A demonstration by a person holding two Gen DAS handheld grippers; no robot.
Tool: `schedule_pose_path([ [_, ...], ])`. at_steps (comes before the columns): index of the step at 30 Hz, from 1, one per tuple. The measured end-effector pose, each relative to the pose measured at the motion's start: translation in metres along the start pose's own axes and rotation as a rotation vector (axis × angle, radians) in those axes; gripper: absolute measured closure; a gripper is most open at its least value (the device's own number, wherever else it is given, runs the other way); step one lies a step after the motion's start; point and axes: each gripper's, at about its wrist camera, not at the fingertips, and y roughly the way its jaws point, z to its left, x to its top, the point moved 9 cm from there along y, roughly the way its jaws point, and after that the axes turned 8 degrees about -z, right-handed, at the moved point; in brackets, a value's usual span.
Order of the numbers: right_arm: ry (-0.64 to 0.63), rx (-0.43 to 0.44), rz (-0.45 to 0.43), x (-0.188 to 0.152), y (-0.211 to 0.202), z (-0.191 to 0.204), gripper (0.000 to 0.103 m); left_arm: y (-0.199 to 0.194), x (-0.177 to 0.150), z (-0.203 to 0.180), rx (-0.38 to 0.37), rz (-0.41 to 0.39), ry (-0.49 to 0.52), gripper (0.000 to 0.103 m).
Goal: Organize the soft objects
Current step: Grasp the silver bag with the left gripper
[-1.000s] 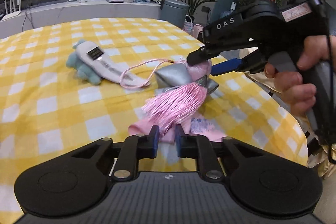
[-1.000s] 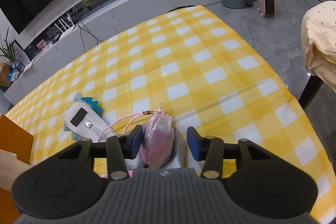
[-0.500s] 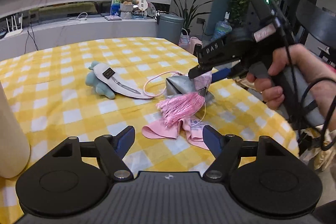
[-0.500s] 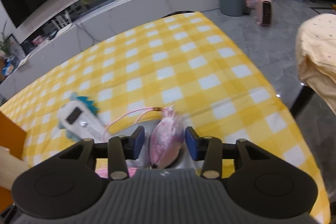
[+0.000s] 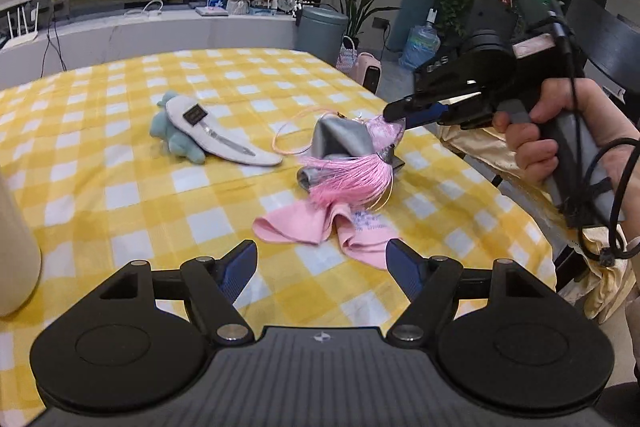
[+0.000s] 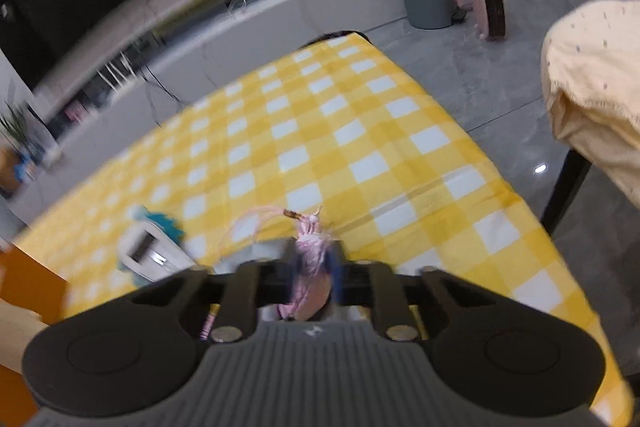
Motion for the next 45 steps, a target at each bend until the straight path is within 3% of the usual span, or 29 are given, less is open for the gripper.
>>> schedule_pose_path([
  [3,0.103,0.055,-0.013,0.005,-0.012,-0.012,0.095,-0.001,0.012,-0.003,0.0,-0.021,0.01,0.017],
  [8,0.166,0.078,0.005,0.001,-0.017,-0.024,0.094,0.001,0.028,-0.007,-0.001,-0.042,0.007,0.017],
  [12,0.205,0.041,0.044,-0.006,-0.004,-0.031,0.074,0.005,0.03,-0.012,-0.032,-0.028,-0.016,0.017],
  [14,0.259,0.051,0.061,-0.009,0.001,-0.037,0.071,0.007,0.03,-0.013,-0.024,-0.022,-0.019,0.017],
  [19,0.283,0.048,0.1,-0.018,0.014,-0.042,0.069,0.015,0.037,-0.019,-0.034,-0.025,0.0,0.017],
  [21,0.303,0.057,0.102,-0.019,0.014,-0.044,0.075,0.025,0.044,-0.023,-0.038,-0.027,0.021,0.017],
  [25,0.224,0.029,0.083,-0.019,0.008,-0.039,0.079,0.057,0.061,-0.033,-0.101,0.01,0.074,0.017],
  [28,0.177,-0.001,0.052,-0.012,-0.006,-0.04,0.079,0.082,0.069,-0.029,-0.116,0.039,0.039,0.017],
  [30,0.112,-0.088,0.026,-0.008,-0.018,-0.046,0.079,0.1,0.069,-0.028,-0.116,0.067,0.014,0.017],
  [34,0.127,-0.079,0.033,-0.009,-0.021,-0.057,0.079,0.129,0.061,-0.023,-0.041,0.103,0.031,0.019],
  [37,0.09,-0.12,0.063,-0.015,-0.015,-0.062,0.079,0.147,0.056,-0.02,0.037,0.113,0.064,0.02],
  [38,0.091,-0.113,0.062,-0.016,-0.015,-0.061,0.078,0.151,0.053,-0.019,0.052,0.12,0.071,0.022],
  [41,0.066,-0.085,0.073,-0.016,-0.014,-0.054,0.077,0.158,0.046,-0.013,0.103,0.14,0.069,0.045],
  [45,0.065,-0.094,0.08,-0.018,-0.012,-0.052,0.072,0.151,0.048,-0.011,0.104,0.119,0.052,0.07],
])
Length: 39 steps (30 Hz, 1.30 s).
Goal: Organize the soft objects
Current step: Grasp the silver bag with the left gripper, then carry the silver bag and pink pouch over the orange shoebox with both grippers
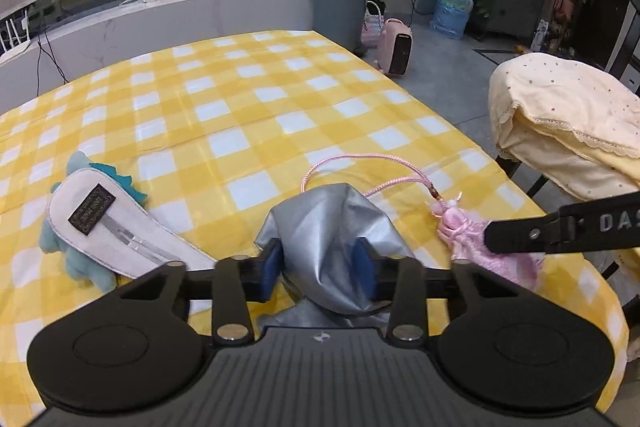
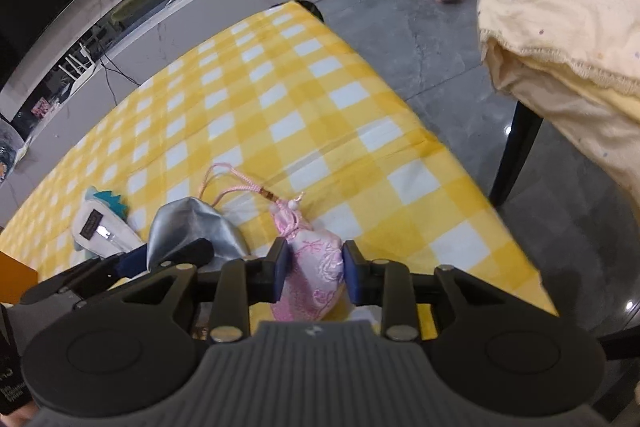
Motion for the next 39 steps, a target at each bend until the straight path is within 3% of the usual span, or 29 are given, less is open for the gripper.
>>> schedule_pose_path([
  [1,0.016,0.011,0.008,0.0,0.0,0.0,0.071,-0.003,0.0,0.0,-0.006,-0.003,-0.003,0.074],
  [3,-0.023,0.008,0.025,-0.005,0.002,0.005,0.064,-0.007,0.001,0.0,-0.008,-0.016,-0.001,0.093],
  [5,-0.064,0.001,0.03,-0.007,0.003,0.011,0.071,-0.012,0.001,0.002,-0.002,-0.019,-0.004,0.099],
  [11,-0.094,0.023,0.024,-0.008,0.002,0.017,0.078,-0.022,0.002,0.001,-0.033,0.013,-0.043,0.101],
  [14,-0.057,-0.003,-0.037,0.0,-0.003,0.008,0.078,-0.03,0.006,0.001,-0.024,0.013,-0.033,0.101],
  [19,0.006,0.045,-0.099,0.01,-0.016,0.006,0.078,-0.046,0.012,-0.002,-0.002,0.024,0.002,0.102],
  [24,0.04,0.054,-0.147,0.018,-0.03,0.015,0.078,-0.064,0.026,0.001,0.006,0.1,-0.032,0.102],
  [27,0.033,0.033,-0.149,0.02,-0.034,0.021,0.078,-0.078,0.043,0.004,-0.03,0.115,-0.072,0.102],
  [32,0.06,0.015,-0.116,0.014,-0.031,0.03,0.078,-0.1,0.085,0.011,-0.022,0.129,-0.071,0.102],
  [36,0.069,0.027,-0.08,0.016,-0.024,0.046,0.078,-0.105,0.116,0.025,0.015,0.161,-0.078,0.102],
  [39,0.057,-0.015,-0.06,0.028,-0.019,0.058,0.078,-0.109,0.137,0.041,0.06,0.17,-0.055,0.102],
])
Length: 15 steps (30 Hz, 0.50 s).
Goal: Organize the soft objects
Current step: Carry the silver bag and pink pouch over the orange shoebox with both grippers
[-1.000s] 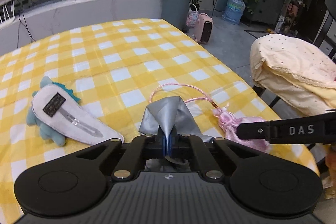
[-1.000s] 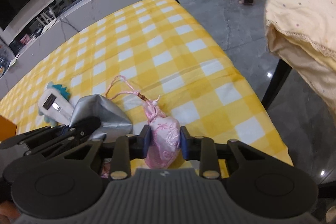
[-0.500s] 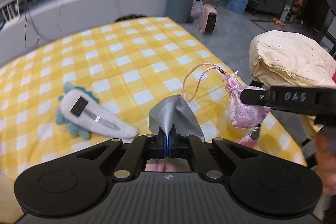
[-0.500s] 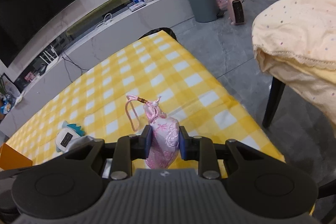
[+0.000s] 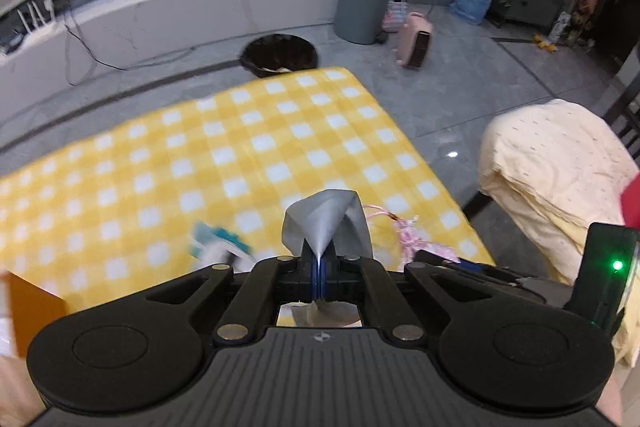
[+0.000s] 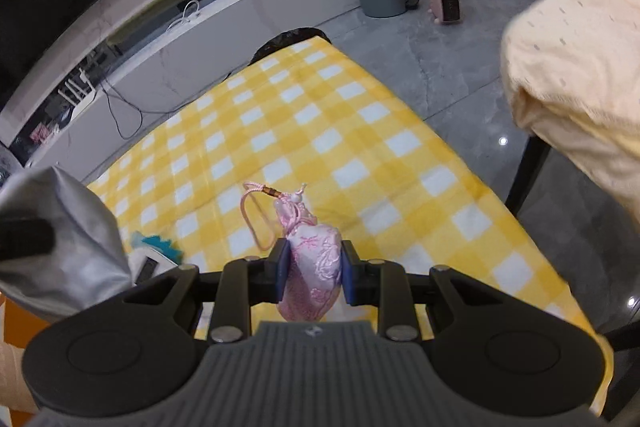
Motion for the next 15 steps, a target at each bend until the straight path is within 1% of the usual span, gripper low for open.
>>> schedule_pose_path([
  [3,-0.012,-0.003,0.021,0.016,0.004,0.02,0.078,-0.003,0.022,0.025,0.026,0.038,-0.033,0.102],
  [5,0.012,-0.011,0.044,0.029,0.008,0.035,0.078,-0.007,0.037,0.053,0.036,0.064,-0.127,0.102],
  [7,0.019,-0.029,0.045,0.043,0.01,0.054,0.078,-0.015,0.05,0.08,0.052,0.051,-0.17,0.102],
  [10,0.06,-0.044,0.034,0.059,0.009,0.088,0.078,-0.036,0.064,0.126,0.112,0.011,-0.2,0.102],
  [13,0.129,0.044,0.018,0.071,0.005,0.138,0.078,-0.06,0.068,0.176,0.159,-0.03,-0.251,0.102],
  [15,0.118,0.084,0.0,0.075,0.002,0.174,0.078,-0.075,0.064,0.205,0.19,-0.044,-0.264,0.102],
])
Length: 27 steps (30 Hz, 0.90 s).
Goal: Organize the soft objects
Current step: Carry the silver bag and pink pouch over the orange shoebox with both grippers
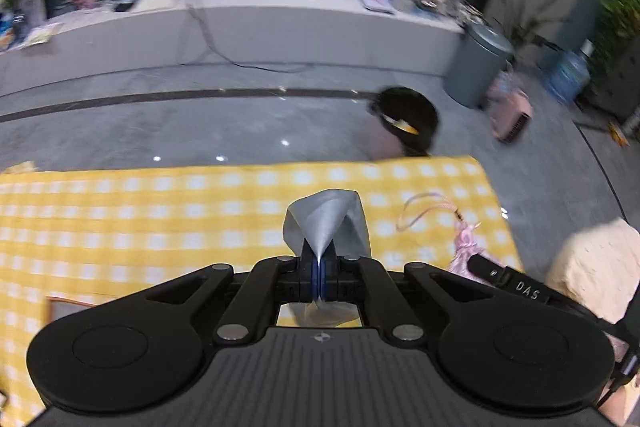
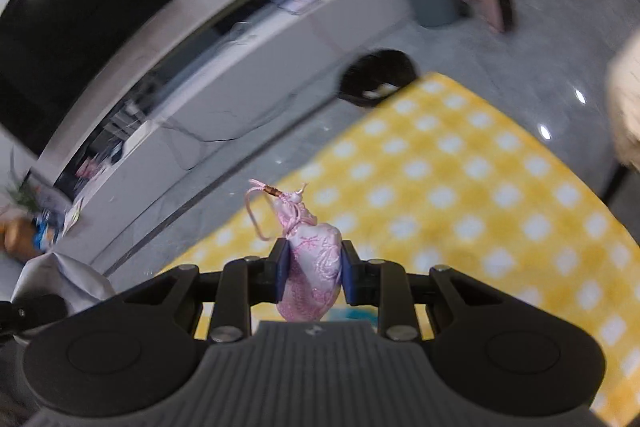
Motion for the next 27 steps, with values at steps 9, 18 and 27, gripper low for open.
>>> schedule_pose_path([
  [9,-0.226,0.155,0.036,-0.065,-0.005,0.17,0.078,-0.029,-0.018,0.12,0.097,-0.015,-0.042,0.102],
  [18,-0.371,0.356,0.08,-0.145,-0.065,0.291,0.078,-0.049,-0.063,0.186,0.004,-0.029,-0.09,0.102],
  [27,-0.721,0.235,0.108,-0.236,-0.063,0.317,0.078,-0.01,-0.122,0.2,0.032,-0.047,0.065,0.102],
])
